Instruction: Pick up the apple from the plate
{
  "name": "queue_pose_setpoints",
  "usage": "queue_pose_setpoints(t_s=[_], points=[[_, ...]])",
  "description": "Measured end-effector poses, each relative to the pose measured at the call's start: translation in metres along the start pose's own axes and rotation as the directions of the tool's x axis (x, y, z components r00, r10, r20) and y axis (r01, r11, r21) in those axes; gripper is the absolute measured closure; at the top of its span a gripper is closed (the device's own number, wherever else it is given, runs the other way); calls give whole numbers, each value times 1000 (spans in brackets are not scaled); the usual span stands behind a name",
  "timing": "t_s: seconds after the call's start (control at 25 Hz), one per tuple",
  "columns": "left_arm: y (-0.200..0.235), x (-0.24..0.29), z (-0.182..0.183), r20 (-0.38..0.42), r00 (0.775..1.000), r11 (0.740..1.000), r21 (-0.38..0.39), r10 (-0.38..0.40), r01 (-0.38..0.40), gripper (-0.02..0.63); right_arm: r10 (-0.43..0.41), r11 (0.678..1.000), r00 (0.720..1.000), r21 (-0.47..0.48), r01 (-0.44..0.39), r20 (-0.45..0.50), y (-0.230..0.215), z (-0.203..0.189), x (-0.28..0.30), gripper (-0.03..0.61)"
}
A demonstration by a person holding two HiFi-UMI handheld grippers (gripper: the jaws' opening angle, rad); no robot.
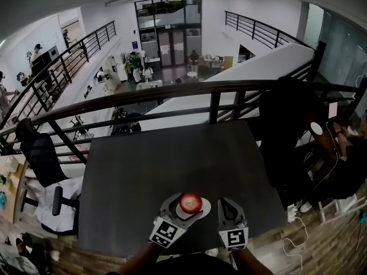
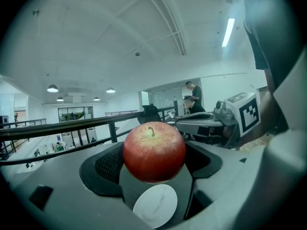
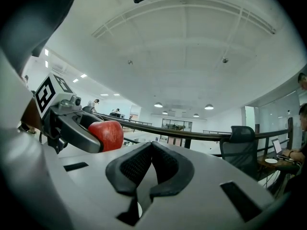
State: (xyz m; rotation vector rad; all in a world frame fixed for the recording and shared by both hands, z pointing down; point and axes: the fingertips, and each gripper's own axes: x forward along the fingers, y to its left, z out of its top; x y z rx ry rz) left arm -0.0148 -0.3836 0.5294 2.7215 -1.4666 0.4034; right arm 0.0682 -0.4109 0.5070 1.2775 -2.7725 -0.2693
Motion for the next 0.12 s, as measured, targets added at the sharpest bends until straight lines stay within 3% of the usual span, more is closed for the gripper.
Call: queue_pose_setpoints(t_s=[0.12], points=[[-2, 1, -3, -4, 1000, 1000, -3, 1, -1, 216, 0, 1000, 1000, 3, 0, 27, 1, 0, 0, 555]])
